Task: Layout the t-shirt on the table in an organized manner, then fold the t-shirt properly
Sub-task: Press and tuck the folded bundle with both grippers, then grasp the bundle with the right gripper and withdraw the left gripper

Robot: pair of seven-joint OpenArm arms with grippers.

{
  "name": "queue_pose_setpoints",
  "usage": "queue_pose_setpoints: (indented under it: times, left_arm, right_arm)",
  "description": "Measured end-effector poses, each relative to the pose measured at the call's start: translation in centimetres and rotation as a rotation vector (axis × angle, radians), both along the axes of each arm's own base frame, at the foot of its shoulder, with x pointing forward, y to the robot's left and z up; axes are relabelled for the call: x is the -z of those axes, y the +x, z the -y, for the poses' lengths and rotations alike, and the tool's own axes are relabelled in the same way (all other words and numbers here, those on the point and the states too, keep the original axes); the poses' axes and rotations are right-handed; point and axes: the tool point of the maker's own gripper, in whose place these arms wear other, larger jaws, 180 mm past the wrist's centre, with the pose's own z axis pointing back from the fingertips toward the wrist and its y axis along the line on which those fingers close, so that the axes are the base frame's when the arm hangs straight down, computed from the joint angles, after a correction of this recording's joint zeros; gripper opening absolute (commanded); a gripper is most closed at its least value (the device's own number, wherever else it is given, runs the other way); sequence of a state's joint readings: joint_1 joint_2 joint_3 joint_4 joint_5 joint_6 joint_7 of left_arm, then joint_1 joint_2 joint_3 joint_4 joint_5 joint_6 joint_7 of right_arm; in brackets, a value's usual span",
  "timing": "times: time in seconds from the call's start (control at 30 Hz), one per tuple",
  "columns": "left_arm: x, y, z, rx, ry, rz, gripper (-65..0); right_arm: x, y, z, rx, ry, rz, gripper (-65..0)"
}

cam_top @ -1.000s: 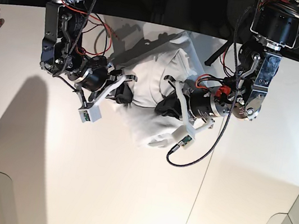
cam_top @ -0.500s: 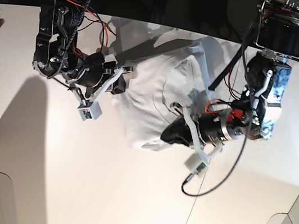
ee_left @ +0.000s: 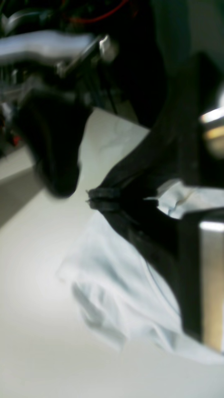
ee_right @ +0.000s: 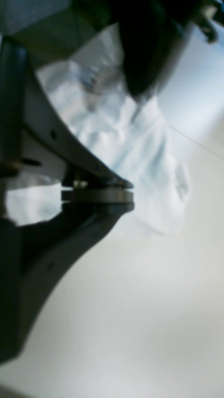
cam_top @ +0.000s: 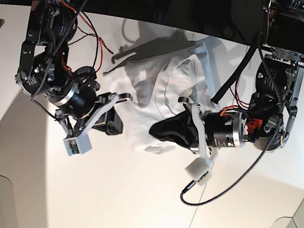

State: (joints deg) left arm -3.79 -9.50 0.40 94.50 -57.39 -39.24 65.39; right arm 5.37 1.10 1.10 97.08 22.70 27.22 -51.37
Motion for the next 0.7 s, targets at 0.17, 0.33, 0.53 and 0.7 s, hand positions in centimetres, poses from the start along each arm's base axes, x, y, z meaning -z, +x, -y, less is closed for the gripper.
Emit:
queue_pose_setpoints:
  times: [0.17, 0.33, 0.53, 0.7]
  left_arm:
    - [2.0, -3.1, 0.4, 0.021, -0.030, -0.096, -65.0]
    - [3.4, -4.8, 0.4, 0.013, -0.033, -0.145, -65.0]
    - [6.7, -7.5, -0.4, -0.024, 0.046, -0.203, -65.0]
    - [8.5, -7.0, -1.6, -0.085, 0.122, -0.169, -65.0]
  right_arm:
    - [0.3, 2.3, -0.3, -0.007, 0.018, 0.008, -65.0]
    - [2.7, 3.4, -1.8, -0.066, 0.045, -0.080, -65.0]
    - [5.8, 3.4, -3.8, -0.089, 0.087, -0.127, -65.0]
    - [7.7, 3.4, -4.4, -0.095, 0.040, -0.109, -65.0]
